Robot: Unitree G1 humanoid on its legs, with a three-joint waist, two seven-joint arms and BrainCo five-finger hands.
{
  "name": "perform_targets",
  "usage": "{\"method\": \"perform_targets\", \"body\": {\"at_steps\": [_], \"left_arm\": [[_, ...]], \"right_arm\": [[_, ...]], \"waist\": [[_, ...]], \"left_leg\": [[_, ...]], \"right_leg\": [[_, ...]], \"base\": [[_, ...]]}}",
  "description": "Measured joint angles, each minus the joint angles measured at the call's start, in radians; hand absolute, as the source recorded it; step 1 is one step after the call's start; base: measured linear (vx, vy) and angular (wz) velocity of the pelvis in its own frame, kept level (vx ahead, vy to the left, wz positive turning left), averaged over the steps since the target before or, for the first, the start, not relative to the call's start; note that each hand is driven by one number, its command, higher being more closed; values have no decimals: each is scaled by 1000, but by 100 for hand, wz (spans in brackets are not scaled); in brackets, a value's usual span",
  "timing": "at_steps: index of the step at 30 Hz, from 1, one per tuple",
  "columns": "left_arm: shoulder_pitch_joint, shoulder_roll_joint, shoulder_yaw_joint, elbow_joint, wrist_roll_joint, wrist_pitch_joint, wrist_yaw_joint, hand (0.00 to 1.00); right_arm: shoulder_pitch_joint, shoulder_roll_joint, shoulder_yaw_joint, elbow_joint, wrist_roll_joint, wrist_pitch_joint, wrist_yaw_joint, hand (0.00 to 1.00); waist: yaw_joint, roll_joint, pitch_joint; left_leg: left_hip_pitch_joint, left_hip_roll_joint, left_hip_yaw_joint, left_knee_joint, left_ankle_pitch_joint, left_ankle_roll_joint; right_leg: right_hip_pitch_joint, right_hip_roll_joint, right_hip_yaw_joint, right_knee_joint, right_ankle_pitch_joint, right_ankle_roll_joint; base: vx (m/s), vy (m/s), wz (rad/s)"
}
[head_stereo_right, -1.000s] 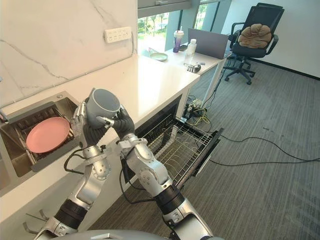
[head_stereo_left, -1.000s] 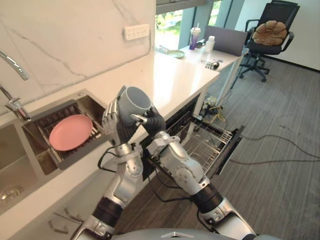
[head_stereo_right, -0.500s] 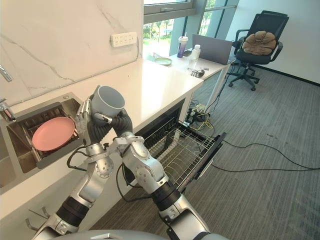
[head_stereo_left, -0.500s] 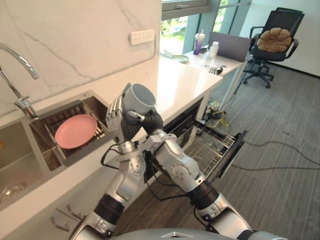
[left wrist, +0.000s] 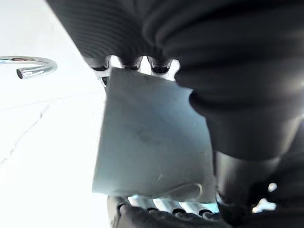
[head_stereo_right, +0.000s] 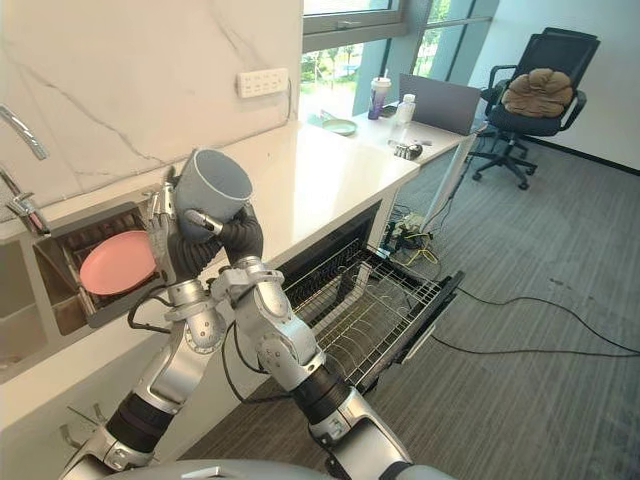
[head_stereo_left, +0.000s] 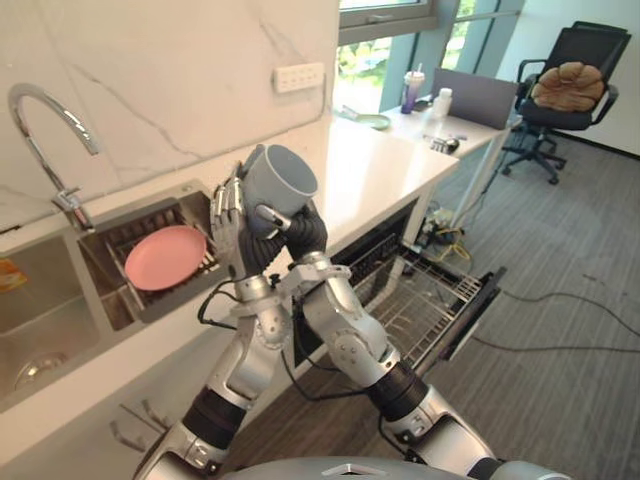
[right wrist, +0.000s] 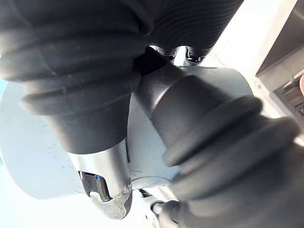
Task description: Walk over to the sink, pick up the cup, carry it to the dishwasher, place the cup inside the dishwasher, then close the dishwasher door
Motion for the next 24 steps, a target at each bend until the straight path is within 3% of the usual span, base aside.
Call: {"method": "perform_targets", "body": {"at_steps": [2, 6, 11, 15, 20, 22, 24], "left_arm": [[7, 0, 15, 0, -35, -51, -11, 0], [33, 0, 16, 4, -48, -91, -27, 0], [75, 0, 9, 21, -37, -146, -42, 0], [83, 6, -2, 78, -20, -160, -40, 0], [137, 28, -41, 139, -5, -169, -40, 0], [144, 28, -18, 134, -37, -207, -43, 0], [150, 28, -15, 121, -162, -272, -80, 0]], "right_arm": [[-13, 8, -1, 0, 0, -27, -15, 100], [-13, 8, -2, 0, -23, -45, -57, 100], [-12, 6, -26, 8, -25, -112, -81, 100], [-12, 6, -67, 36, -53, -145, -115, 100], [-14, -5, -182, 30, -206, -223, -207, 100], [-8, -32, -271, 24, -239, -236, -219, 100], [20, -63, -348, -6, -244, -251, -216, 100]], "waist": [[-1, 2, -1], [-1, 4, -2], [-2, 5, -2], [-2, 6, -2], [-6, 7, -1], [-6, 8, -1], [-7, 7, 0]], "left_leg": [[0, 0, 0, 0, 0, 0], [-3, 1, 0, 0, 0, 0], [-3, 1, 1, 0, 0, 0], [-3, 1, 4, 0, 0, 0], [-2, 2, 22, 0, -1, 0], [2, 2, 33, 0, -3, -1], [2, 2, 38, 0, -3, -1]], "right_leg": [[0, 0, 0, -1, 1, -1], [-2, 1, 0, -3, 0, 2], [-2, 2, 1, -4, -2, 5], [-3, 2, 4, -6, 0, 7], [-7, 5, 18, -16, 6, 6], [-6, 6, 27, -25, 14, 7], [-5, 6, 31, -26, 15, 7]], "base": [[0, 0, 0], [0, 0, 0], [0, 0, 0], [0, 0, 0], [-3, -7, -8], [-3, -4, -13], [7, -4, -6]]}}
